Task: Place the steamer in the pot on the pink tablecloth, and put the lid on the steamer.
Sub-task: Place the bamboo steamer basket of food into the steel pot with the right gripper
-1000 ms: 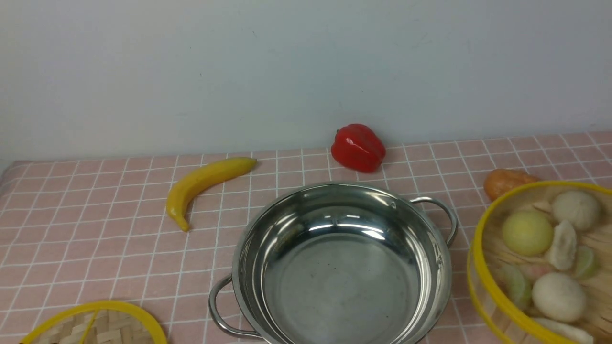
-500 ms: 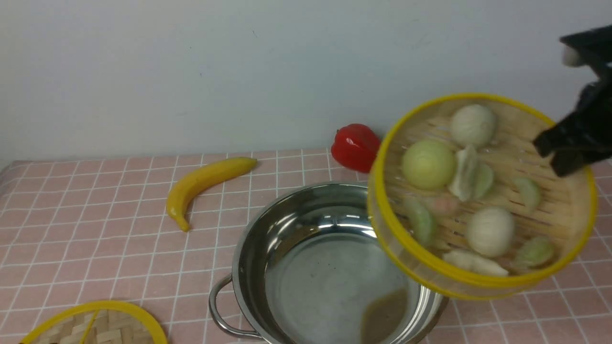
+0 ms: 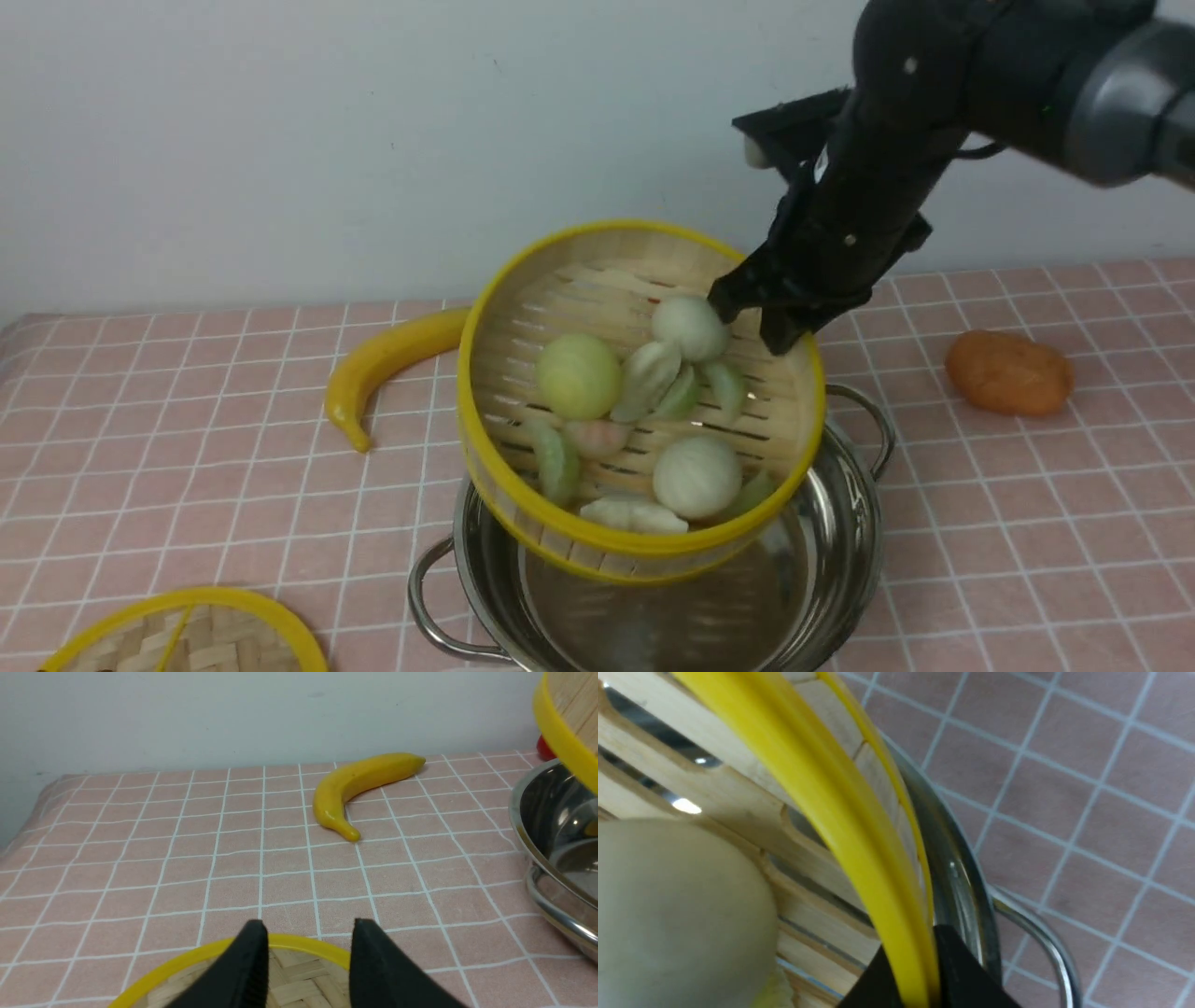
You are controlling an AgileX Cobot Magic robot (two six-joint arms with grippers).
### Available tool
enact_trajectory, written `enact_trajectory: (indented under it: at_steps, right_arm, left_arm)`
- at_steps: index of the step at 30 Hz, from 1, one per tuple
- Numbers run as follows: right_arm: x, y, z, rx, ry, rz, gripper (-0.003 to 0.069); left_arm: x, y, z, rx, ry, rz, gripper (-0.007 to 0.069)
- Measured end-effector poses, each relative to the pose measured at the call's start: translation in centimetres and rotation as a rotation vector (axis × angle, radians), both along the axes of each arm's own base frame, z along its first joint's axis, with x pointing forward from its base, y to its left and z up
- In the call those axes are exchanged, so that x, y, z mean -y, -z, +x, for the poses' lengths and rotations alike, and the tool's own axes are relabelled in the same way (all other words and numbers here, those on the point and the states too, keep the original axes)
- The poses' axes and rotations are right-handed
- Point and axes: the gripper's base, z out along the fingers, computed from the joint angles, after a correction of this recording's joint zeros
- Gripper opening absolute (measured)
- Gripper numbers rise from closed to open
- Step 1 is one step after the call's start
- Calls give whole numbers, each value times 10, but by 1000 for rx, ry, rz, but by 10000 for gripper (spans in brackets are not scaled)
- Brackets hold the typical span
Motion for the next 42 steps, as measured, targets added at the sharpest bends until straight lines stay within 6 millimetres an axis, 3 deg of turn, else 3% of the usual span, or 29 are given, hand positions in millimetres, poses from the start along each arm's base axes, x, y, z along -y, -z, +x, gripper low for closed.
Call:
enact_trajectory:
  at_steps: [6, 14, 37, 42]
  right_arm:
    - [1, 10, 0, -25, 17, -22, 55]
    - [8, 42, -13, -132, 24, -83, 55]
    - [10, 43, -12, -115, 2, -106, 55]
    - [8, 53, -11, -140, -14, -108, 55]
  left_arm:
    - [0, 0, 0, 0, 0, 0, 243]
    - [0, 0, 0, 0, 0, 0, 243]
    - [0, 0, 0, 0, 0, 0, 243]
    - [0, 0, 0, 0, 0, 0, 243]
